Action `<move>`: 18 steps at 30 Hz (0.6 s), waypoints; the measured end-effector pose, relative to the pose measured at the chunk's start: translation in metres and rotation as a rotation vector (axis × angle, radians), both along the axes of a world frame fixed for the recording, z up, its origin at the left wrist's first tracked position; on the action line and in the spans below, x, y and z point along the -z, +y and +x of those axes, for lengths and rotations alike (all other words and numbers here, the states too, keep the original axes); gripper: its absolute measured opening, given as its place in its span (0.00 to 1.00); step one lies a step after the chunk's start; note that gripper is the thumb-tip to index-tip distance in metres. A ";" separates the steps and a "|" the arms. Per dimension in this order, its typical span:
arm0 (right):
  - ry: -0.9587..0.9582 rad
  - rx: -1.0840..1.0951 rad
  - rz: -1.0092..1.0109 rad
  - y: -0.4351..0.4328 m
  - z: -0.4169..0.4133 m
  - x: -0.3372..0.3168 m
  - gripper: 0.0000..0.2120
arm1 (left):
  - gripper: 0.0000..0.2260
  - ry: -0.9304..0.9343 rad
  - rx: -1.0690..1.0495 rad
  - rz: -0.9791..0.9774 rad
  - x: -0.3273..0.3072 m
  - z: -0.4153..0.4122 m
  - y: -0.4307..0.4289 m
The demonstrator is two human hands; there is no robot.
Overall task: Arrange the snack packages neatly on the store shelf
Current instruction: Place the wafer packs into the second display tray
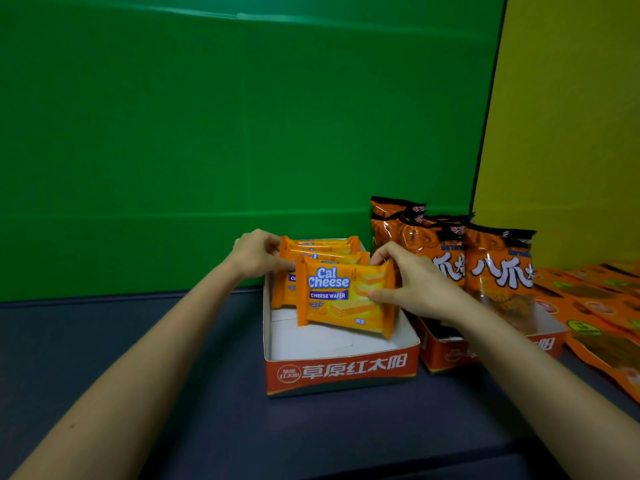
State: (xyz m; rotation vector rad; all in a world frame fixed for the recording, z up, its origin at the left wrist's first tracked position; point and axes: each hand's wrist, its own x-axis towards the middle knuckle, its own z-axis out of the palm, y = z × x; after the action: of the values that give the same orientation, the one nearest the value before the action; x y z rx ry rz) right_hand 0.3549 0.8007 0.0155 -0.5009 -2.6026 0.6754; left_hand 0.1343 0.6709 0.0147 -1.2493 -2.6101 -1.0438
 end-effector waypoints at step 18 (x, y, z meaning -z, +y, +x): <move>-0.119 0.123 0.334 0.007 -0.064 0.006 0.18 | 0.09 0.174 -0.105 0.125 0.007 -0.010 -0.013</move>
State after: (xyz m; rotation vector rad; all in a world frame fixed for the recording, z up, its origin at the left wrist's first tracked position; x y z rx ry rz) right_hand 0.2904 0.8075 0.0100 -0.6019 -2.6921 0.1685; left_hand 0.1241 0.6584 0.0072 -1.1098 -2.4123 -1.0130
